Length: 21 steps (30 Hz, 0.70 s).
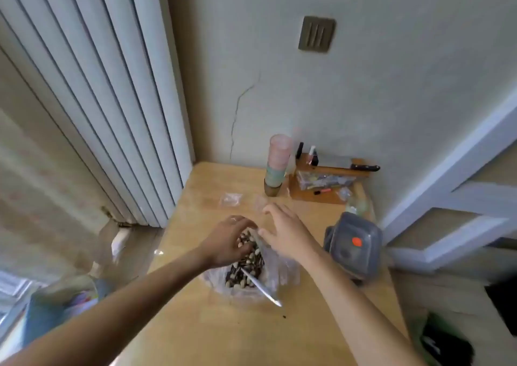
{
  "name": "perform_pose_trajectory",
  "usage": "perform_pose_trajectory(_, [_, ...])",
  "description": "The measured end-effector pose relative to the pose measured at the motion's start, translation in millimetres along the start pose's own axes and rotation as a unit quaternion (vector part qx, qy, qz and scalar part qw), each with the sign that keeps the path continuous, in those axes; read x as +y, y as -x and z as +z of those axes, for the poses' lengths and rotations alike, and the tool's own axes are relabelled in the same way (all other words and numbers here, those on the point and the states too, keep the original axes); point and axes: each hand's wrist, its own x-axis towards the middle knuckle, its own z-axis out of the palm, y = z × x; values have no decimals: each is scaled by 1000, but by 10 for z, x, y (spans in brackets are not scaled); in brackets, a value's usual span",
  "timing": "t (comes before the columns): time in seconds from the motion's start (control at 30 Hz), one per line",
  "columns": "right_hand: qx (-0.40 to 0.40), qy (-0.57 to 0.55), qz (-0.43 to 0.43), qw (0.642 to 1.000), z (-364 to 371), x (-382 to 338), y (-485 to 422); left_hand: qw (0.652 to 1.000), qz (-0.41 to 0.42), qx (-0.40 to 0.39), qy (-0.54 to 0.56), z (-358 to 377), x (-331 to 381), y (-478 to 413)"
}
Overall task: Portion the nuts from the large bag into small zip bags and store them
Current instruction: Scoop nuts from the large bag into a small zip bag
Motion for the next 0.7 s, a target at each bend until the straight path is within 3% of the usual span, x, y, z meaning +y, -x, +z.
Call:
perform_pose_trajectory(0.13, [-21,15,31,999,987,379,-373,985,-49,-59,-155,935,-524,-29])
perform_pose_trajectory(0.3, [49,50,-3,998,2142,977,-648,977,-45,121,-170,1844,-1227,-82])
perform_pose_trajectory(0.47, [194,95,-42,975,2617,1287,-621,951,22,280,-131,2179,-1367,-97])
perform_pose_trajectory(0.57, [240,104,-58,963,2760,1320,-578,938,33,326,-115,2237,-1366,-68])
perform_pose_trajectory(0.7, [230,89,-56,968,2828,1348,-575,943,38,331,-21,2231,-1416,14])
